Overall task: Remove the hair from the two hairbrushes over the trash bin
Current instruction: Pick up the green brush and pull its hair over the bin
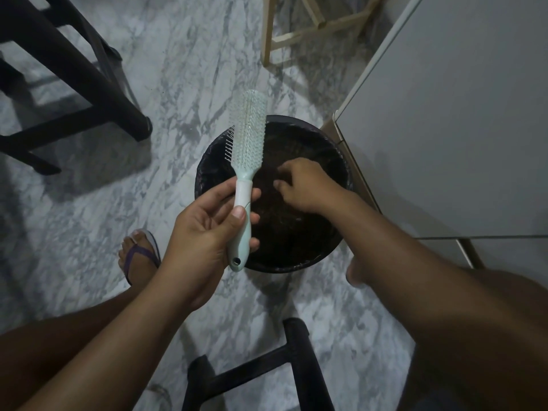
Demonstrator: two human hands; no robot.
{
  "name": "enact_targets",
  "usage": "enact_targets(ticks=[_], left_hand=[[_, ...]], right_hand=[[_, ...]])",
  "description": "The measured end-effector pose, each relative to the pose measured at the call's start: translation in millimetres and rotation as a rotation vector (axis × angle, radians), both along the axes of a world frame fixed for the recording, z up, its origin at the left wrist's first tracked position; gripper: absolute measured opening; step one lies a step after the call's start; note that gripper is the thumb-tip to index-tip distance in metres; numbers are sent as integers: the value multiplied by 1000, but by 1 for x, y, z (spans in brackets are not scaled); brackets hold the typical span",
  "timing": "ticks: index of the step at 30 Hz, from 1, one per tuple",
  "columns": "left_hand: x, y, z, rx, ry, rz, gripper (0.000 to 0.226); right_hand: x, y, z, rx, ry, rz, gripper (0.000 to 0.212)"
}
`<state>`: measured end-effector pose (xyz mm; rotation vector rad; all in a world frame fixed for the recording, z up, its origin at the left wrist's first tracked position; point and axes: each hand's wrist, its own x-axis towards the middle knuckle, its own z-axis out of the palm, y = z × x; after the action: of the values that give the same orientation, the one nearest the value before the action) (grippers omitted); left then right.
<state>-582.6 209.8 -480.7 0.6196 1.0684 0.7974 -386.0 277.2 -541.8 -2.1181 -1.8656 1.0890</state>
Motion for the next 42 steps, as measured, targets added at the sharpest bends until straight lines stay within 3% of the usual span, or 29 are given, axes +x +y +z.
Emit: enact_targets(ticks=[3,6,7,9,11,12,14,20,26,33,38,42], left_hand=[[1,0,-2,3,71,5,39],[2,-2,-4,-15,114,17,38],[2,-2,-5,-25,124,20,38],[4,-5,-8,-42,141,18,38],[7,-9,-10,-59,166,6,39],[8,-11,-12,-67,183,-8,40],[10,-17,-15,-80,214,-31,42],[12,-36,-26,-44,345,-54,46],[5,-46,-34,-6,426,-104,47],[6,-46,-38,-151,288,-35,41],[5,-39,-38,-146,253,-1,41],[3,-36,-36,-125,229,20,41]], right_hand=[[4,7,24,-9,54,100,49],[11,8,41,-252,-269,370,43],[13,8,47,-188,-284,337,36],[14,8,57,146,-135,105,27],[10,9,65,418,58,-22,32],[7,10,67,445,124,-15,40],[-1,8,62,389,119,45,49],[-11,7,56,208,-79,74,48],[-22,-4,42,183,-160,57,18],[-10,13,69,217,219,-173,8],[2,16,103,273,391,-189,9],[11,8,87,-15,52,33,9]])
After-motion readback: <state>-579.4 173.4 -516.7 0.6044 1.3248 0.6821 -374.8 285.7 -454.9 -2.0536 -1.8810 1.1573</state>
